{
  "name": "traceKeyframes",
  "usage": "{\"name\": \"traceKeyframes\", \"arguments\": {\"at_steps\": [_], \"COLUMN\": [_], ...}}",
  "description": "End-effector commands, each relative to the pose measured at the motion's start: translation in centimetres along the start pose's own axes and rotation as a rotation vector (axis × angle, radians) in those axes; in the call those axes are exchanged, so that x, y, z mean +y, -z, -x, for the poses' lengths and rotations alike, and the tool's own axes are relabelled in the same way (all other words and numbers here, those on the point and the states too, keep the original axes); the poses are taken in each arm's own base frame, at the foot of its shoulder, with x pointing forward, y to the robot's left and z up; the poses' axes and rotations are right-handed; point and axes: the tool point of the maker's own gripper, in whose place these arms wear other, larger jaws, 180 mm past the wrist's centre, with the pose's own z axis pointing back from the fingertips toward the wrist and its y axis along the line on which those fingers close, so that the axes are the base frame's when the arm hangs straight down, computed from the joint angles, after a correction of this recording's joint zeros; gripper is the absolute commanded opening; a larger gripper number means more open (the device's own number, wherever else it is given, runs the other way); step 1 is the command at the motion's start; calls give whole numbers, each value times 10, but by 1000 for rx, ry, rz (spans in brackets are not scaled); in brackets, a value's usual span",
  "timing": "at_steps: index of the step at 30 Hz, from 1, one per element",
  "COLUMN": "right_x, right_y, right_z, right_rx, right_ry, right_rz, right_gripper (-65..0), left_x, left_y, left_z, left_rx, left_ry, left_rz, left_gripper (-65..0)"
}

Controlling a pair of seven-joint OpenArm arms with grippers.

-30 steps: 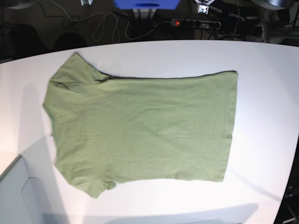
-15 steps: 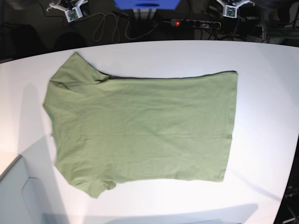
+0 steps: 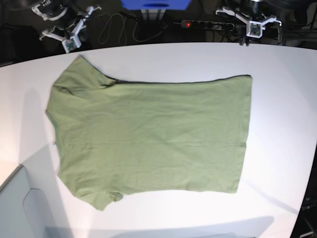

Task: Fold the T-shirt properly
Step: 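Grasp the green shirt's hem corners with both grippers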

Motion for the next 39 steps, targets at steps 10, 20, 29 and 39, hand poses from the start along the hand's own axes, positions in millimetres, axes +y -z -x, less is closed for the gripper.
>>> {"name": "traceKeyframes", "arguments": {"at_steps": [10, 20, 29, 39], "right_x": [-8, 16, 17, 15], "right_y": [-1, 10, 12, 11], "right_z": [-20, -45, -52, -51], "right_rx": [-77, -137, -156, -153], "right_ry": [-22, -45, -50, -49], "right_rz": [14, -58, -61, -56], "right_gripper": [-201, -201, -201, -201], "left_x": [42, 69, 44, 41], "left_y": [18, 87, 128, 122], "left_z": [-46, -31, -13, 2], "left_rx": [-180, -189, -133, -99], "left_ry": [-219, -301, -342, -359], "left_rz": [-84, -156, -93, -102], "left_gripper": [-375, -373, -373, -374]}}
